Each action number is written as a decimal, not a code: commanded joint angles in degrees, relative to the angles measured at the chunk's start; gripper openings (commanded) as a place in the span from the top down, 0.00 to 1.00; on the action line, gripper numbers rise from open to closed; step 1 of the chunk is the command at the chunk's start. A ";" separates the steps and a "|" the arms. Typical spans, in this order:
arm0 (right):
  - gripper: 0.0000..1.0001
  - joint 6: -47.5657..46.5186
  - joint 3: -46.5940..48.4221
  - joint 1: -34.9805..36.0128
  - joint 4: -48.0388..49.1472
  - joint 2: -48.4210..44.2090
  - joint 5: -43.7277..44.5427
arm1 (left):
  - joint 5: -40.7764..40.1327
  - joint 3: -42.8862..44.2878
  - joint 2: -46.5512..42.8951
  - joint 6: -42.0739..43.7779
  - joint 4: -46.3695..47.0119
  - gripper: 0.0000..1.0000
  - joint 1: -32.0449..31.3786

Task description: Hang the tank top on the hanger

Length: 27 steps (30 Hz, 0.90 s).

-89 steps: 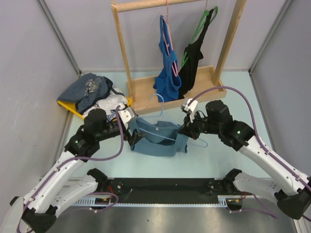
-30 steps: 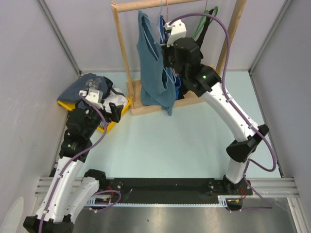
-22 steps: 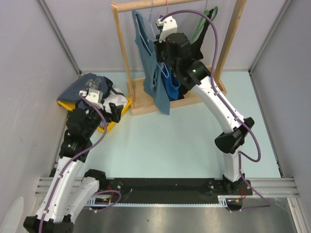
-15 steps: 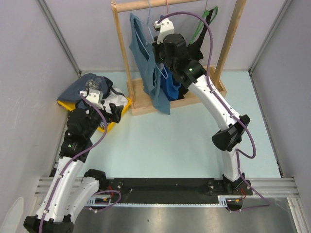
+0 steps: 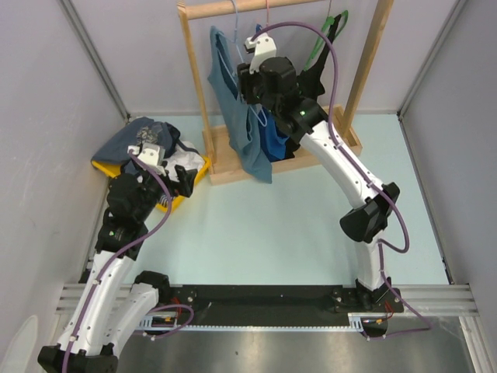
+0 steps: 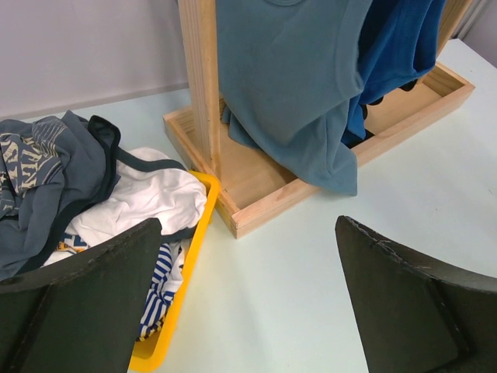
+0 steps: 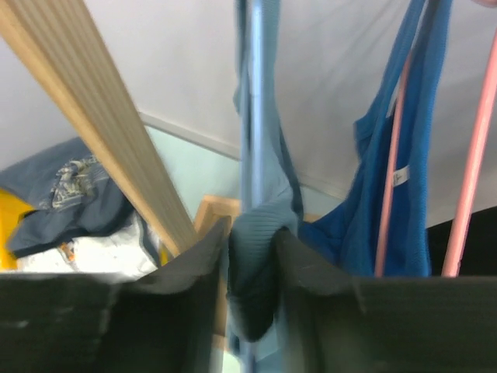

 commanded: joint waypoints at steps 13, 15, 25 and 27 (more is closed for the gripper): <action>0.00 -4.94 -21.61 6.37 6.38 -23.54 -7.90 | -0.40 -0.66 -1.96 -0.05 2.37 0.00 0.65; 0.00 -4.08 -32.64 7.08 9.81 -31.01 -7.89 | -0.49 -0.83 -2.22 -0.05 2.46 0.00 0.65; 0.00 7.77 -68.62 -6.85 12.82 -56.07 -15.09 | -1.71 -0.92 -3.80 -0.92 3.16 0.01 0.65; 0.00 9.90 -73.13 -11.44 12.73 -59.40 -18.95 | -2.33 -1.01 -4.24 -1.27 3.07 0.01 0.57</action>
